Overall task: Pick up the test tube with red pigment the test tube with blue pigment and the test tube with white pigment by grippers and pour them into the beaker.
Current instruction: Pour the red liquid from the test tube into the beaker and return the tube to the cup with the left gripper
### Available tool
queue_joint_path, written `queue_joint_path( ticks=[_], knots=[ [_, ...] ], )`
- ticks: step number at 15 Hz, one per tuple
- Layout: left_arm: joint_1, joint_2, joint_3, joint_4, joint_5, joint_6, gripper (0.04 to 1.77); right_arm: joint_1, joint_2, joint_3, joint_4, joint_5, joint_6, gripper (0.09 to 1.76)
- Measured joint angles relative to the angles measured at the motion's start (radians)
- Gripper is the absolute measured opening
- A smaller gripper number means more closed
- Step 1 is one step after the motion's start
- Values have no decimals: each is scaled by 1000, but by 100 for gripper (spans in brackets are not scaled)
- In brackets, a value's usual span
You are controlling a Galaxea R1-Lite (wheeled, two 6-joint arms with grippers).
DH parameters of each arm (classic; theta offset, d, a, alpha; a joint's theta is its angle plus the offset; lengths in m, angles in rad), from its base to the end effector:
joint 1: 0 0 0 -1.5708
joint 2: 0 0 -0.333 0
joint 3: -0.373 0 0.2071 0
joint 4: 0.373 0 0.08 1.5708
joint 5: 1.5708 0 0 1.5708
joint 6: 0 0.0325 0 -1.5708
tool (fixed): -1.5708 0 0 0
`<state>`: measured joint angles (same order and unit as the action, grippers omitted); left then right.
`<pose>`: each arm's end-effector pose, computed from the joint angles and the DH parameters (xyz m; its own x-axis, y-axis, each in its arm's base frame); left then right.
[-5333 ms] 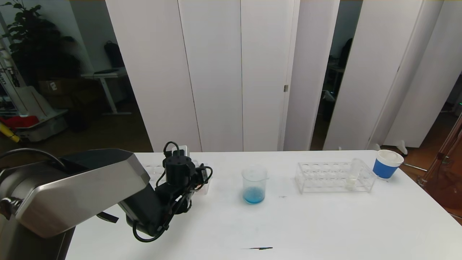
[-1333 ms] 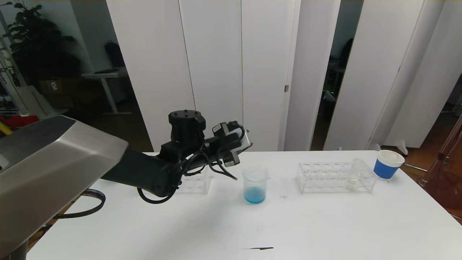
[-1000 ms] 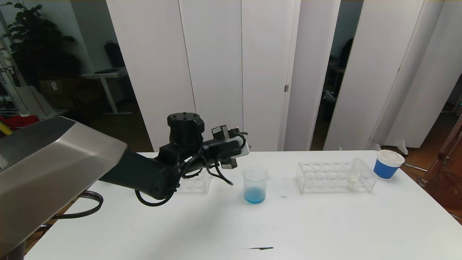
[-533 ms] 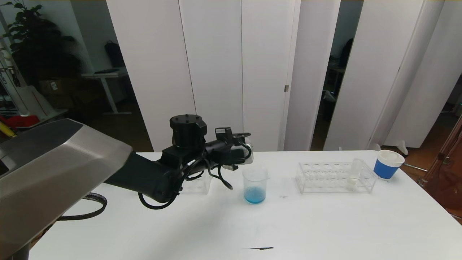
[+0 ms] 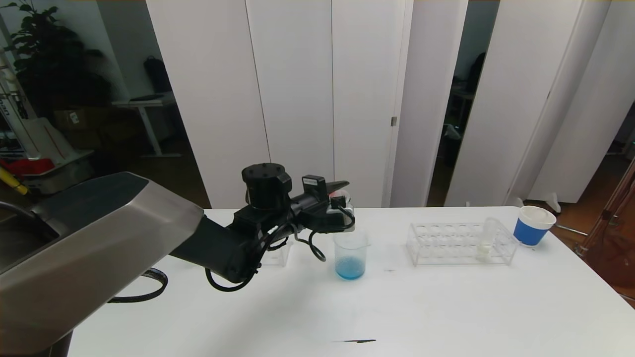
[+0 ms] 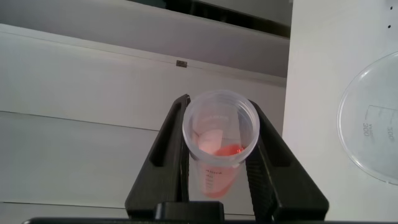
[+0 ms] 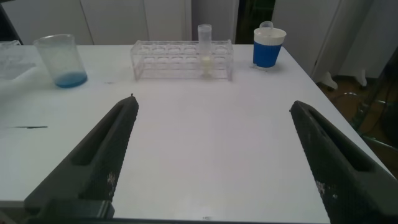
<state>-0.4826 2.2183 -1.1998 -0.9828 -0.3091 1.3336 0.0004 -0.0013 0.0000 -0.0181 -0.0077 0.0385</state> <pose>0.4181 -0.2302 0.1370 0.7021 -0.7113 -0.0340 0.1979 0.1490 0.9688 -0.0278 -0.0003 0.0775 0.9998 -0.0073 0.0194 0.0065 0.9992 0.0386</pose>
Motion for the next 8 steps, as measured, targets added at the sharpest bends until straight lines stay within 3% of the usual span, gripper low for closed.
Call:
queue_joint_path(
  ticks=[8],
  knots=[
    [-1, 74, -18, -136, 1, 92, 60, 0, 0, 0, 0, 0, 0, 175]
  ],
)
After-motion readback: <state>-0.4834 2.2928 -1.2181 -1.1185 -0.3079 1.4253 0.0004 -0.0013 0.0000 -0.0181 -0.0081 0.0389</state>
